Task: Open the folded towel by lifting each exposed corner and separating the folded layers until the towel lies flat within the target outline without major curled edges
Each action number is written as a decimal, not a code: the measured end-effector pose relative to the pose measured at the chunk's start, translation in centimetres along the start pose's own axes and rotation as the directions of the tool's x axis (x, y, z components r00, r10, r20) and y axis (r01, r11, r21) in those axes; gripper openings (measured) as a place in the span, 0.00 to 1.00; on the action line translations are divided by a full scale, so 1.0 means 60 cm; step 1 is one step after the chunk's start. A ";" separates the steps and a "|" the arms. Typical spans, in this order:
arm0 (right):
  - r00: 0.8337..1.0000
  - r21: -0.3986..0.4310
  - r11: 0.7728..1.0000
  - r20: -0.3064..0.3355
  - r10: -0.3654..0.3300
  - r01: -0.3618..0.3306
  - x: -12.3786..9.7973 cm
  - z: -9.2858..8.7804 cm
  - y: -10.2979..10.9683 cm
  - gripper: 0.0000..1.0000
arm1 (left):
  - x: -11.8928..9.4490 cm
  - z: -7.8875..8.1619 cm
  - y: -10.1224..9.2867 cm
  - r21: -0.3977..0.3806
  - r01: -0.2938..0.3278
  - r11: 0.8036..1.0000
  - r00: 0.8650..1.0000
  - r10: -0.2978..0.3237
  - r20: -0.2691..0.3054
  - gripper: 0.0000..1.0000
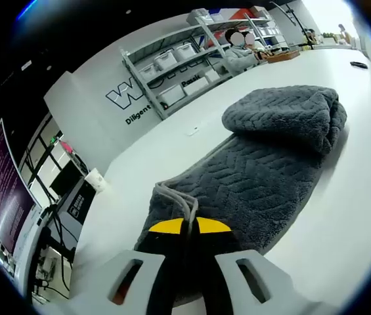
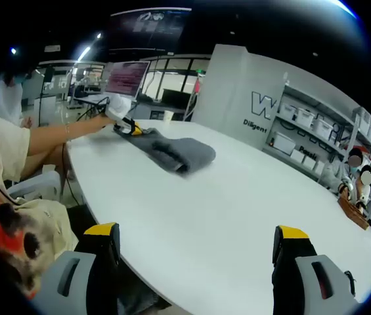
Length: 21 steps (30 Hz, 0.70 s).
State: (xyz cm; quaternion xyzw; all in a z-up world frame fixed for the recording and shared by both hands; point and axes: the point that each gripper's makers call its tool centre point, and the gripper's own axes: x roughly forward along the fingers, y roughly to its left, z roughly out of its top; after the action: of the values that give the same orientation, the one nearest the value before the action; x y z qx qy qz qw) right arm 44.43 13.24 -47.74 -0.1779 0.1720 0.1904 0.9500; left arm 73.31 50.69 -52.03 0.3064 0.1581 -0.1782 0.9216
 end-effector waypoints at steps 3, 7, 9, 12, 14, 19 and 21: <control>1.000 -0.002 1.000 -0.002 0.004 -0.004 0.002 0.000 0.002 0.97 | -0.012 0.006 0.008 0.019 -0.038 0.999 0.999 0.038 -0.001 0.03; 1.000 -0.009 1.000 -0.006 0.009 -0.009 0.003 0.000 0.005 0.97 | -0.001 0.007 0.040 0.030 -0.078 0.997 0.997 0.078 -0.017 0.03; 1.000 -0.008 1.000 -0.005 0.007 -0.007 0.003 0.001 0.003 0.97 | -0.005 0.008 0.061 -0.008 -0.102 0.995 0.995 0.102 -0.024 0.03; 1.000 -0.005 1.000 -0.002 0.002 -0.002 0.002 0.001 0.000 0.97 | 0.013 0.002 0.113 -0.036 -0.142 0.989 0.990 0.141 -0.023 0.03; 1.000 -0.004 1.000 -0.002 0.001 -0.001 0.000 0.001 -0.001 0.97 | 0.018 -0.001 0.129 -0.038 -0.164 0.986 0.986 0.163 -0.034 0.03; 1.000 -0.002 1.000 0.004 -0.004 0.004 -0.003 0.003 -0.003 0.97 | 0.035 -0.005 0.180 -0.013 -0.252 0.968 0.966 0.251 -0.056 0.04; 1.000 -0.003 1.000 0.004 -0.007 0.007 -0.004 0.003 -0.005 0.97 | 0.043 -0.002 0.189 -0.036 -0.255 0.966 0.966 0.253 -0.050 0.05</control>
State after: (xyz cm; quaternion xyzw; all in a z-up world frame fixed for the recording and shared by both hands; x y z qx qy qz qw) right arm 44.40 12.96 -47.41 -0.1794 0.1691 0.1875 0.9508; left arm 80.36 58.66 -47.41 0.3089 0.1421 -0.0481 0.9392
